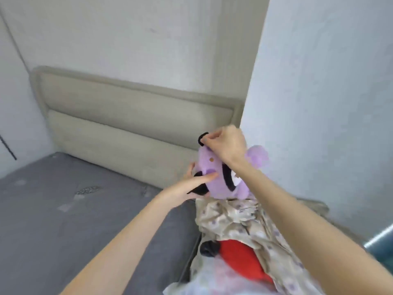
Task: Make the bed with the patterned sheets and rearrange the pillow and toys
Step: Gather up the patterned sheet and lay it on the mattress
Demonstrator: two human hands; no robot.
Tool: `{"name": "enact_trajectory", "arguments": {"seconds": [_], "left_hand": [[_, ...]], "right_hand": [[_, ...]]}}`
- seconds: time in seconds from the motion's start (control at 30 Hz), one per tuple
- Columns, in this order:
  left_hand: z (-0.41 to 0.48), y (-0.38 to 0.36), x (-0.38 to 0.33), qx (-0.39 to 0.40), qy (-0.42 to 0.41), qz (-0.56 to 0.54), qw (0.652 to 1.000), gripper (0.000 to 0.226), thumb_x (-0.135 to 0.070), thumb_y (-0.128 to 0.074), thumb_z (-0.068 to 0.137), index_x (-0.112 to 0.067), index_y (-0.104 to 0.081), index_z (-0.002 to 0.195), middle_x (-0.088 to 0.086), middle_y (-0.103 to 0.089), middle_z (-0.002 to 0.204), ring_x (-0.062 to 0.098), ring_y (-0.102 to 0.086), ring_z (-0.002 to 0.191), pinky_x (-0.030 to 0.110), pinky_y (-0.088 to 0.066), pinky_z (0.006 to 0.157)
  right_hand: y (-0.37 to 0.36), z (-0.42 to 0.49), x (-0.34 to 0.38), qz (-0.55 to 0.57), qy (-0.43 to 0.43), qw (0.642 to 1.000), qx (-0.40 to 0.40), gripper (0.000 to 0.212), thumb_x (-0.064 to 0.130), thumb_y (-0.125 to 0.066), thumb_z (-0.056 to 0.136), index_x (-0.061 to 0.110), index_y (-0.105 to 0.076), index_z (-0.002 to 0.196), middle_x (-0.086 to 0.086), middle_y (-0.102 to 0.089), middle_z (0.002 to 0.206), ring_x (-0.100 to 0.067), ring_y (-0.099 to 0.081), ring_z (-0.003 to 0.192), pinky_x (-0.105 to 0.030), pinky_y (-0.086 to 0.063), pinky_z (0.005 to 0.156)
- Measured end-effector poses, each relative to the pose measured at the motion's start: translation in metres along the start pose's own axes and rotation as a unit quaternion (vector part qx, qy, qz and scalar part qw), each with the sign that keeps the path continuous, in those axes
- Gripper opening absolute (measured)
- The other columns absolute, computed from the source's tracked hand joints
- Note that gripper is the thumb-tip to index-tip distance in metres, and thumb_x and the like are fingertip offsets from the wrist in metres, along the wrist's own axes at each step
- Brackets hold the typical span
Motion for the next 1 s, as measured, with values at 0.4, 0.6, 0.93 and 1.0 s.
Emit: {"name": "enact_trajectory", "arguments": {"seconds": [0.4, 0.6, 0.93, 1.0], "left_hand": [[0.112, -0.226, 0.131, 0.058, 0.109, -0.005, 0.992, 0.044, -0.026, -0.08, 0.076, -0.02, -0.061, 0.115, 0.002, -0.072, 0.103, 0.016, -0.07, 0.094, 0.034, -0.059, 0.072], [0.134, -0.212, 0.15, -0.102, 0.091, 0.033, 0.99, 0.033, -0.022, -0.075, 0.081, -0.011, -0.063, 0.111, 0.005, -0.064, 0.11, 0.022, -0.063, 0.102, 0.048, -0.055, 0.085], [0.13, -0.184, 0.154, -0.124, 0.071, 0.277, 0.95, 0.016, -0.005, -0.047, 0.095, -0.014, -0.06, 0.089, 0.005, -0.052, 0.078, 0.018, -0.047, 0.076, 0.025, -0.036, 0.071], [0.115, -0.167, 0.147, -0.162, 0.065, 0.251, 0.952, 0.013, -0.006, -0.054, 0.093, -0.015, -0.062, 0.088, -0.004, -0.055, 0.075, 0.013, -0.052, 0.071, 0.023, -0.044, 0.067]], "right_hand": [[0.092, -0.028, -0.282, -0.046, -0.095, 0.992, 0.074, 0.032, 0.004, -0.053, 0.082, 0.025, -0.077, 0.088, 0.001, -0.073, 0.087, -0.01, -0.06, 0.072, -0.007, -0.037, 0.057], [0.065, -0.039, -0.336, -0.109, 0.006, 0.969, 0.222, 0.052, 0.008, -0.052, 0.086, 0.028, -0.05, 0.134, 0.0, -0.041, 0.145, -0.018, -0.042, 0.126, -0.025, -0.029, 0.101], [0.031, -0.026, -0.325, -0.173, 0.02, 0.918, 0.357, 0.057, 0.007, -0.052, 0.087, 0.028, -0.044, 0.139, -0.002, -0.043, 0.14, -0.026, -0.049, 0.115, -0.032, -0.041, 0.093], [0.038, -0.022, -0.313, -0.146, -0.003, 0.928, 0.343, 0.047, 0.01, -0.056, 0.085, 0.026, -0.056, 0.129, -0.003, -0.055, 0.129, -0.024, -0.053, 0.115, -0.033, -0.044, 0.096]]}}
Point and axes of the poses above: each hand's wrist, its own z-axis towards the middle knuckle, its own y-axis out of the back of the hand, x = y × z, the point moved 4 cm from there along z, towards the middle knuckle
